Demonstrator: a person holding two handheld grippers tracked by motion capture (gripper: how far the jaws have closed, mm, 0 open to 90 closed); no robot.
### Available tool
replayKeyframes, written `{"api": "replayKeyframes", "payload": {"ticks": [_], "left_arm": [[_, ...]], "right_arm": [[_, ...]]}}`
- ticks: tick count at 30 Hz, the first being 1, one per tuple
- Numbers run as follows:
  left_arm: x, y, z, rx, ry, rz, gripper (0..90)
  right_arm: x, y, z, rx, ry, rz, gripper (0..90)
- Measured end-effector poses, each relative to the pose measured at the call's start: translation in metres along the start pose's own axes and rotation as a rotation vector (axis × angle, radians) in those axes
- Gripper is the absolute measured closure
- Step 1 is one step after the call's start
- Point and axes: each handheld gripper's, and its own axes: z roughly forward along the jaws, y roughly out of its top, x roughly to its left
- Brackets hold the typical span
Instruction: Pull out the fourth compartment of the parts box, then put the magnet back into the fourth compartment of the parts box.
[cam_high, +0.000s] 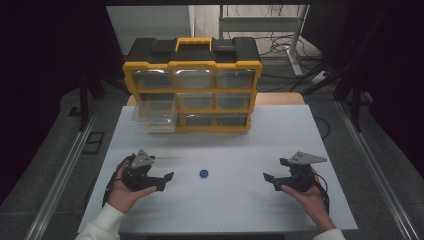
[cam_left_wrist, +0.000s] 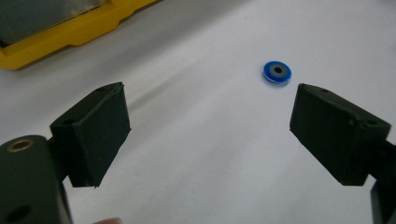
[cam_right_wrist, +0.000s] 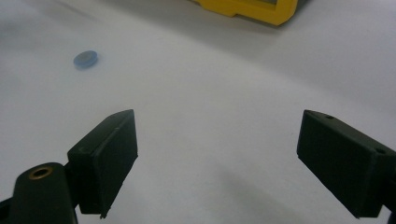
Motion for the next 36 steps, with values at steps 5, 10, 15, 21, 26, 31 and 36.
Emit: {"api": "replayKeyframes", "payload": {"ticks": [5,10,15,21,26,31,36], "left_arm": [[-0.002,-0.001,0.002,0.016,0.0,0.003,13.1],[-0.003,0.0,0.0,0.009,-0.001,0.001,13.3],[-0.004,0.001,0.001,0.014,-0.011,0.003,13.4],[-0.01,0.004,0.005,0.031,-0.017,0.023,13.5],[-0.014,0.007,0.009,0.044,-0.022,0.031,13.5],[-0.017,0.011,0.017,0.056,-0.034,0.042,13.7],[-0.021,0.017,0.03,0.077,-0.056,0.053,13.7]], "right_arm": [[0.002,0.0,0.001,0.007,0.001,-0.009,12.8],[0.002,0.0,-0.001,0.003,0.006,-0.004,12.8],[0.003,0.0,-0.001,0.009,0.009,-0.007,12.8],[0.004,-0.001,-0.002,0.012,0.003,-0.012,12.8],[0.005,-0.001,-0.004,0.011,0.006,-0.018,12.8],[0.004,-0.002,-0.004,0.011,0.013,-0.021,12.8],[0.003,-0.002,-0.001,0.018,0.014,-0.022,12.8]]}}
